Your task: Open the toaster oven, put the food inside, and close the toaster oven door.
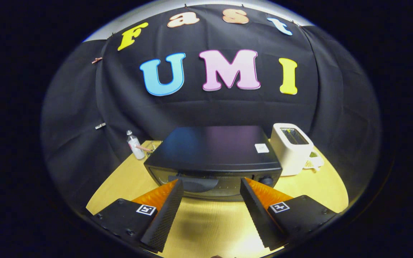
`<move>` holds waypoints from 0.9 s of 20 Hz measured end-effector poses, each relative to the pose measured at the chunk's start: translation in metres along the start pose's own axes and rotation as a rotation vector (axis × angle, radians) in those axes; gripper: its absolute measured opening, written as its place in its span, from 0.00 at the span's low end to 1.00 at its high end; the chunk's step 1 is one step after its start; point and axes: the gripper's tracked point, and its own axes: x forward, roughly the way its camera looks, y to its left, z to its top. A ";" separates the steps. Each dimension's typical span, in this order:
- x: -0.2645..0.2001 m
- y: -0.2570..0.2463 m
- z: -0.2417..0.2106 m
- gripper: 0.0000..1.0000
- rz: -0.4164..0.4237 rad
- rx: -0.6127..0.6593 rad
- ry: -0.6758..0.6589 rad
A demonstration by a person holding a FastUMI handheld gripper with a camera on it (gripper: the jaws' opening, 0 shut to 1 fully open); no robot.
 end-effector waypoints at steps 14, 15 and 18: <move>-0.152 -0.054 0.106 0.98 -0.083 -0.045 -0.342; -0.158 -0.059 0.105 0.98 -0.098 -0.035 -0.340; -0.169 -0.073 0.115 0.98 -0.145 -0.003 -0.359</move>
